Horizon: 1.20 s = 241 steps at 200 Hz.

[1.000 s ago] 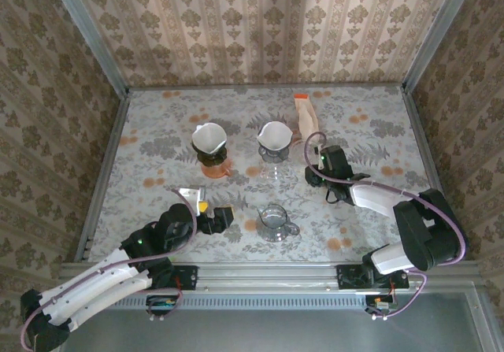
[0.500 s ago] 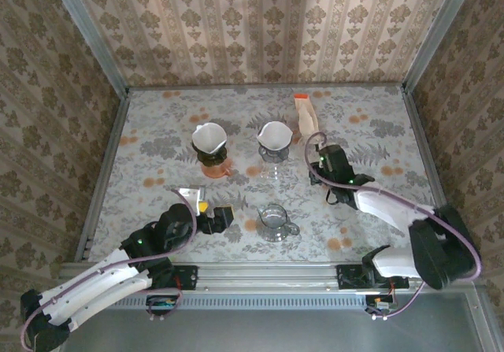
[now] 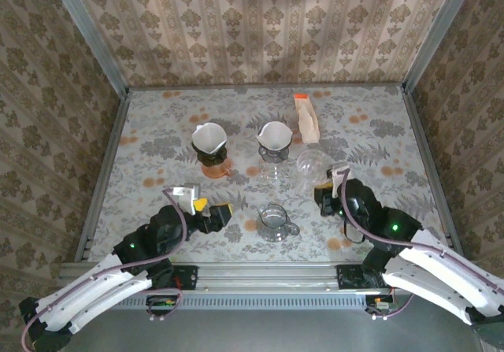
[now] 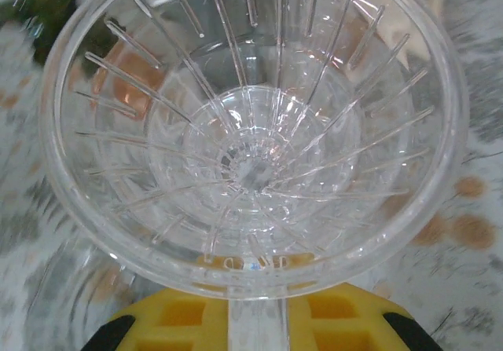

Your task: Place the coffee filter in the dripper

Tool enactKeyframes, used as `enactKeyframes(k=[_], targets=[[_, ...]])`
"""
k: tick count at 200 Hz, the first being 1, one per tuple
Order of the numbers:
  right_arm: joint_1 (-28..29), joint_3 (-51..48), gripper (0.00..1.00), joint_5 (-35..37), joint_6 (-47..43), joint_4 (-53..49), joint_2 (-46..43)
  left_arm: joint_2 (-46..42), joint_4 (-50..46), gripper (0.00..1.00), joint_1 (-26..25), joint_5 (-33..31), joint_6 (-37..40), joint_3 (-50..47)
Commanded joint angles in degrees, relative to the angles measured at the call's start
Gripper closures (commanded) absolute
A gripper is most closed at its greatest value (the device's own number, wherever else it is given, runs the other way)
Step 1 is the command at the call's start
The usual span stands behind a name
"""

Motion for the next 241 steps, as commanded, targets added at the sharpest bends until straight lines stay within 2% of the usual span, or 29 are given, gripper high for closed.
enactKeyframes(k=[1, 30, 56, 121, 180, 241], targets=[[7.50, 1.89, 1.00, 0.48, 1.75, -5.59, -0.34, -0.08, 1.63, 0.00, 0.40, 0.47, 1.30, 1.40], [17.85, 1.27, 1.00, 4.11, 0.62, -2.10, 2.20, -0.12, 1.62, 0.00, 0.40, 0.20, 0.81, 0.78], [22.77, 1.84, 1.00, 7.26, -0.95, 1.63, 6.72, -0.11, 1.60, 0.00, 0.40, 0.19, 0.60, 0.52], [24.76, 3.79, 1.00, 8.36, -1.75, 1.23, 11.17, -0.12, 1.27, 0.00, 0.41, -0.15, 0.40, 0.17], [26.47, 7.15, 1.00, 10.16, -1.69, -4.75, 14.18, -0.11, 1.82, 0.00, 0.40, -0.14, 0.19, -0.36], [26.65, 7.42, 0.99, 9.50, -1.38, -3.80, 16.34, -0.16, 1.67, 0.00, 0.49, -0.41, 0.35, -0.36]])
